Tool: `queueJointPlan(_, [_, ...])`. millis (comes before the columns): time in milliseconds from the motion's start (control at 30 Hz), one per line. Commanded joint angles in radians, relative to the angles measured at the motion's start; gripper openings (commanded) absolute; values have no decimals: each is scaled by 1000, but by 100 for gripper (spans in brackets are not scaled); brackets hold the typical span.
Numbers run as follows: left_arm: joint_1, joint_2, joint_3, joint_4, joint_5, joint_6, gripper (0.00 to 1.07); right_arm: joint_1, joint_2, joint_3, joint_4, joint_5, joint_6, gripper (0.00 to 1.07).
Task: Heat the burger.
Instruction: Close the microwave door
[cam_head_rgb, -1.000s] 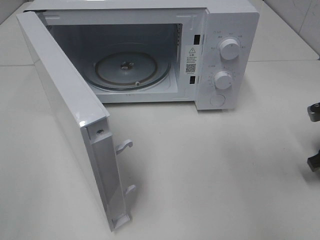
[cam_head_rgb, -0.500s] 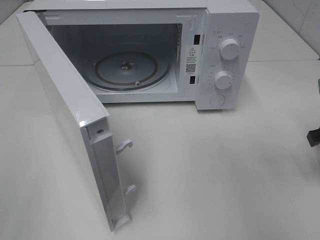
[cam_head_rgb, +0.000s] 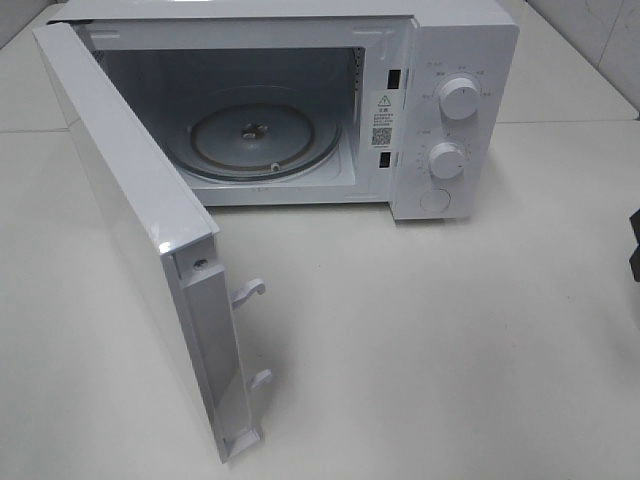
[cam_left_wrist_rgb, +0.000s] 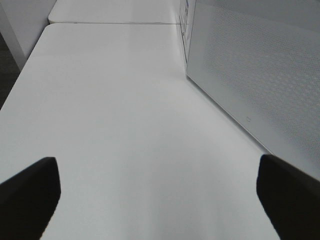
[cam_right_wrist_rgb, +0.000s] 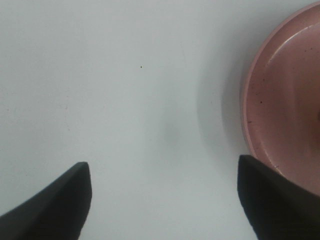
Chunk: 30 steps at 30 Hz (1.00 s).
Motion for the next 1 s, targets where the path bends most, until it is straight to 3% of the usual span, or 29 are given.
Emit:
queueJointPlan(33, [3,-4,-1,1,-1,-5,101,-2,-53,-3,20,45,-24,83])
queueJointPlan(167, [3,-4,-1,1,-1,-5,101,20,-124,-3,61,102,-77,82])
queueJointPlan(400, [3,-4,-1,1,-1,-5,101,189,-315,-3,82,94,-22,82])
queueJointPlan(700, [3,-4,-1,1,-1,-5,101,195,-473,39,79,198,62,79])
queueJointPlan(1000, [3,-4,-1,1,-1,-5,101,195,-780,154,78,230,62,75])
